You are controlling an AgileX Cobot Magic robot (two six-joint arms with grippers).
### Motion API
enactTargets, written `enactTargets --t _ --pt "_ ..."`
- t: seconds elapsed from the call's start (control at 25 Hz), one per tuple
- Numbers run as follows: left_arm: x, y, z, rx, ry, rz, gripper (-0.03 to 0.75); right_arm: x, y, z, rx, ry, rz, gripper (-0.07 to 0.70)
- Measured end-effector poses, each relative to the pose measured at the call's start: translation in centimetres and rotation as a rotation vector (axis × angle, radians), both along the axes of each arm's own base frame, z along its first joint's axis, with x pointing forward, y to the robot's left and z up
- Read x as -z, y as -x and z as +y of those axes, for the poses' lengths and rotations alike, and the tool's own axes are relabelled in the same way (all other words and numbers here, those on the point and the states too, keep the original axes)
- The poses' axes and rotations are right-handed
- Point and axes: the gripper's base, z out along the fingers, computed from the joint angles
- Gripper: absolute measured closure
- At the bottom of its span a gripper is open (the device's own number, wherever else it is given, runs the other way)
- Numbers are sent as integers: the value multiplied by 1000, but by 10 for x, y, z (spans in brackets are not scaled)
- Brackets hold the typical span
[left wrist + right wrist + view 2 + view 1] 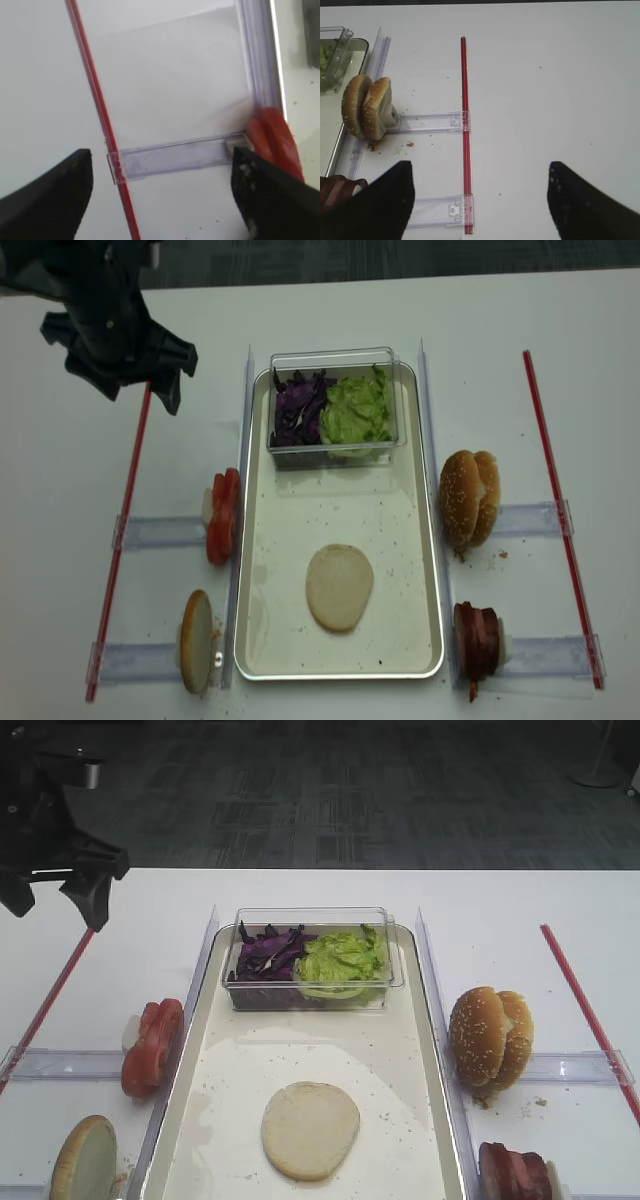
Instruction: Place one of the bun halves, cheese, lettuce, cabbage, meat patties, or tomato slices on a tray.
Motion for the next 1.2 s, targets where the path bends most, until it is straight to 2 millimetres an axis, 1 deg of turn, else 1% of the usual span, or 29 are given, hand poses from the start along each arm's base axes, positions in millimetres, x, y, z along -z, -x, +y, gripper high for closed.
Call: enactTargets --t 0.12,0.24,0.52,0.64,0.92,1.2 --pt "0 -2 16 -43 -4 -1 199 0 0 0 0 0 0 61" --pt "0 -3 26 -70 -6 -1 202 0 0 0 0 0 0 61" --pt "0 -3 27 -38 -8 3 203 0 0 0 0 0 0 61" --pt "-4 -1 26 -16 4 -5 205 0 0 0 0 0 0 61" --pt "-39 18 26 7 20 -101 206 0 0 0 0 0 0 61" --pt "-82 47 29 12 29 -224 207 0 0 0 0 0 0 61"
